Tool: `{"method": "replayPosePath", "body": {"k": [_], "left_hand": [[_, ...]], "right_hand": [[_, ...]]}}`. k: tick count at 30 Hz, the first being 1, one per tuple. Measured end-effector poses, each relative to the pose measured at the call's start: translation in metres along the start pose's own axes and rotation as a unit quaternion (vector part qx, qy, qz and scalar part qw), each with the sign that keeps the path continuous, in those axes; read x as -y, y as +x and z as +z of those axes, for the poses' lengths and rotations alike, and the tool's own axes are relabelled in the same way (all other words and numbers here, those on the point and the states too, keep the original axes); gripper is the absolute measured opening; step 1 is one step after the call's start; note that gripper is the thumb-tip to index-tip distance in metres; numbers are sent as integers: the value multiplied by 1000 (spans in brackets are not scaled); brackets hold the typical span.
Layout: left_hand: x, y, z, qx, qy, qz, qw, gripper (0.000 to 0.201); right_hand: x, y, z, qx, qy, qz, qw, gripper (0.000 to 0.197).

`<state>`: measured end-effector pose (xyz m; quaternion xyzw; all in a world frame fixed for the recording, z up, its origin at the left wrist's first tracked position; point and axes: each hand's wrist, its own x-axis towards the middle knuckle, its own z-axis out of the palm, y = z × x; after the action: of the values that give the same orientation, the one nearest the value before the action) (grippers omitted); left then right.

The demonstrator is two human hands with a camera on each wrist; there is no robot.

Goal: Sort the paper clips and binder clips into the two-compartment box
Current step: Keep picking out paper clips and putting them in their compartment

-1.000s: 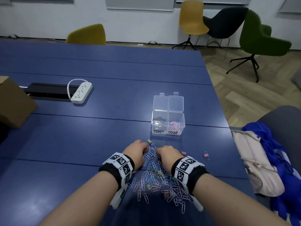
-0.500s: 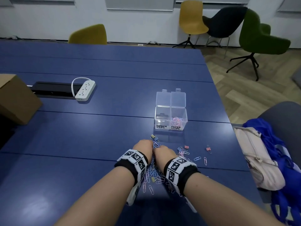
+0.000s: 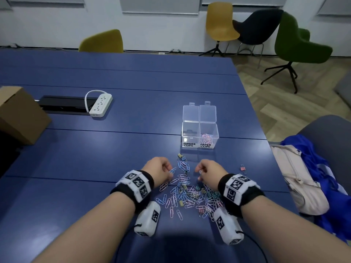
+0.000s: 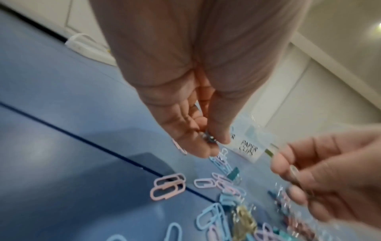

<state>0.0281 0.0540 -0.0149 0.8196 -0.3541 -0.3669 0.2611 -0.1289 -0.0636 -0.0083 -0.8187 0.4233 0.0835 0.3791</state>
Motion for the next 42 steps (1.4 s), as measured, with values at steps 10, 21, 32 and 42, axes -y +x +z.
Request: {"method": "replayPosePath", "body": {"k": [10,21,32,42], "left_hand": [[32,-33,-13,113,-455,-74,880,22],[43,-32,-14,154,-484,-96,856,21],[44,-25,5,-1,172,2,985,57],[40,-14,10,44,211,57,975,24]], "right_hand": [[32,-33,28,23,-100,-84,991,20],[22,-36,64,-11,-284,-115,952,31],[16,-22,49,-1,-241,-57,969,27],[-11,-27,16,-34,338,74,938,21]]}}
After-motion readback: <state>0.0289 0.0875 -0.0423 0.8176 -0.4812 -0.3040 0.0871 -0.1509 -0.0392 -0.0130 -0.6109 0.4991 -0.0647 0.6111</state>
